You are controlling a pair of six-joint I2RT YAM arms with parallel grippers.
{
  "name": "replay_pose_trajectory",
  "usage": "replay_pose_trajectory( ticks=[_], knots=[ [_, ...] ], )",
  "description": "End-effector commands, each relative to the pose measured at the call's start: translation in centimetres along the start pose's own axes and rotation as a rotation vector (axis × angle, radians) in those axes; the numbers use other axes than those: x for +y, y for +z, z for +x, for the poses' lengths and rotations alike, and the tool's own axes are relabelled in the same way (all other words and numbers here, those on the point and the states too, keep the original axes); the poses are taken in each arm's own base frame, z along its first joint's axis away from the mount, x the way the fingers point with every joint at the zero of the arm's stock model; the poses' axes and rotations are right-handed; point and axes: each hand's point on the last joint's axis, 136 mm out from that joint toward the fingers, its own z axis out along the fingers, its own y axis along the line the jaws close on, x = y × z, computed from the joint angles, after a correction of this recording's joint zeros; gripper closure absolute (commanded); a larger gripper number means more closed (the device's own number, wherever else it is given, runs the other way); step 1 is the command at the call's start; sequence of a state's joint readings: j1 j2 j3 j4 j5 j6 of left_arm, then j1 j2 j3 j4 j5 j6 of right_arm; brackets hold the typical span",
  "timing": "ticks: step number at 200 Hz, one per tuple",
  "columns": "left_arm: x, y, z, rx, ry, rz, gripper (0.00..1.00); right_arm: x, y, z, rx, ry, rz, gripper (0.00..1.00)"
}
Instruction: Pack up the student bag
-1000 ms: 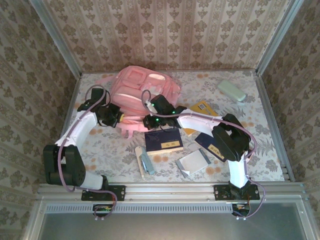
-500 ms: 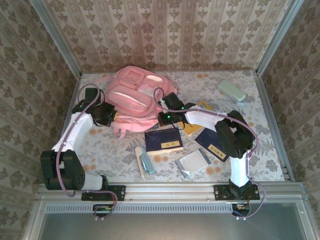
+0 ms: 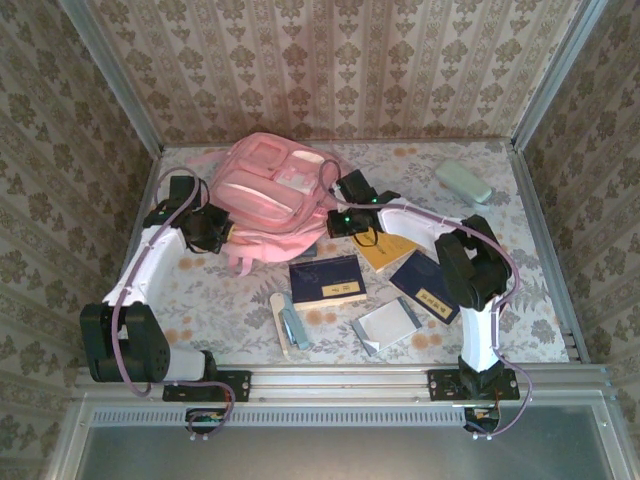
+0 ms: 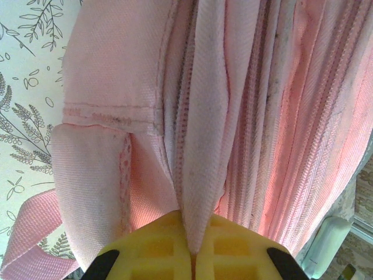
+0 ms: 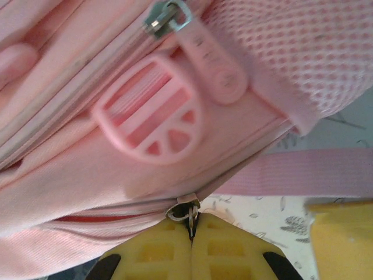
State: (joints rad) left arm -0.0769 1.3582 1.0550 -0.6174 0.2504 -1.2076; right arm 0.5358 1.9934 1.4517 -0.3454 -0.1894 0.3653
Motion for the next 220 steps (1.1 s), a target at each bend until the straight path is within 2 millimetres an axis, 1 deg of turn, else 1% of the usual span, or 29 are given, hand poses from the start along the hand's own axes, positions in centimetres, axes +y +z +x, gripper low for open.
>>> replay_pose_trajectory(
  ticks=[1, 29, 47, 61, 63, 74, 85, 95, 115, 127, 143, 161, 177, 189, 193, 197, 205, 208, 214, 220],
  knots=[
    [-1.7, -2.2, -1.6, -0.083, 0.022, 0.065, 1.00, -3.4, 0.6, -0.1, 0.035, 0.042, 0.108, 0.96],
    [-1.6, -2.0, -1.5, -0.078, 0.022, 0.067, 1.00, -4.9, 1.1, -0.9, 0.050, 0.075, 0.150, 0.97],
    [-1.8, -1.7, -1.3, -0.071, 0.028, 0.076, 1.00, -5.4, 1.2, -2.0, 0.046, 0.094, 0.167, 0.96],
    [-2.0, -1.4, -0.8, -0.061, 0.040, 0.081, 1.00, -5.7, 1.3, -3.5, 0.026, 0.106, 0.173, 0.94],
    [-2.1, -1.3, -0.8, -0.059, 0.042, 0.080, 1.00, -5.9, 1.3, -3.2, 0.041, 0.112, 0.181, 0.94],
    [-2.4, -1.0, -0.3, -0.050, 0.058, 0.084, 1.00, -6.2, 1.6, -4.0, 0.044, 0.129, 0.184, 0.92],
    [-2.9, -0.7, 0.2, -0.038, 0.075, 0.093, 1.00, -6.2, 1.9, -4.9, 0.038, 0.146, 0.174, 0.88],
    [-3.4, -0.3, 0.7, -0.026, 0.088, 0.102, 1.00, -6.2, 2.2, -5.9, 0.024, 0.158, 0.169, 0.80],
    [-4.2, 0.4, 1.4, -0.016, 0.103, 0.108, 1.00, -5.7, 2.6, -8.0, -0.014, 0.170, 0.130, 0.68],
    [-4.7, 0.9, 1.4, -0.024, 0.106, 0.112, 1.00, -5.1, 2.4, -9.2, -0.035, 0.168, 0.104, 0.63],
    [-6.0, 1.5, 1.1, -0.036, 0.100, 0.133, 1.00, -4.6, 1.4, -10.1, -0.061, 0.156, 0.094, 0.59],
    [-8.2, 2.1, 0.5, -0.052, 0.098, 0.160, 1.00, -4.5, -0.1, -10.4, -0.089, 0.136, 0.106, 0.56],
    [-10.0, 2.8, -0.2, -0.069, 0.108, 0.178, 1.00, -4.5, -1.3, -10.0, -0.110, 0.116, 0.118, 0.54],
    [-11.3, 3.4, -0.6, -0.068, 0.112, 0.194, 1.00, -4.5, -2.4, -9.3, -0.116, 0.096, 0.129, 0.53],
    [-11.8, 3.6, -0.7, -0.068, 0.118, 0.202, 1.00, -4.3, -2.7, -9.7, -0.139, 0.083, 0.124, 0.53],
    [-12.2, 3.9, -0.9, -0.070, 0.125, 0.205, 0.99, -4.3, -2.8, -9.4, -0.141, 0.077, 0.124, 0.51],
    [-12.9, 4.2, -1.1, -0.078, 0.145, 0.207, 0.97, -4.0, -3.4, -8.8, -0.151, 0.059, 0.118, 0.50],
    [-12.9, 4.5, -1.2, -0.079, 0.150, 0.199, 0.97, -3.9, -3.5, -8.5, -0.148, 0.056, 0.117, 0.48],
    [-13.3, 5.0, -1.4, -0.082, 0.168, 0.195, 0.95, -3.8, -3.8, -8.1, -0.151, 0.052, 0.112, 0.47],
    [-13.6, 5.5, -1.5, -0.075, 0.192, 0.188, 0.91, -3.6, -3.8, -7.6, -0.145, 0.048, 0.101, 0.47]
  ],
)
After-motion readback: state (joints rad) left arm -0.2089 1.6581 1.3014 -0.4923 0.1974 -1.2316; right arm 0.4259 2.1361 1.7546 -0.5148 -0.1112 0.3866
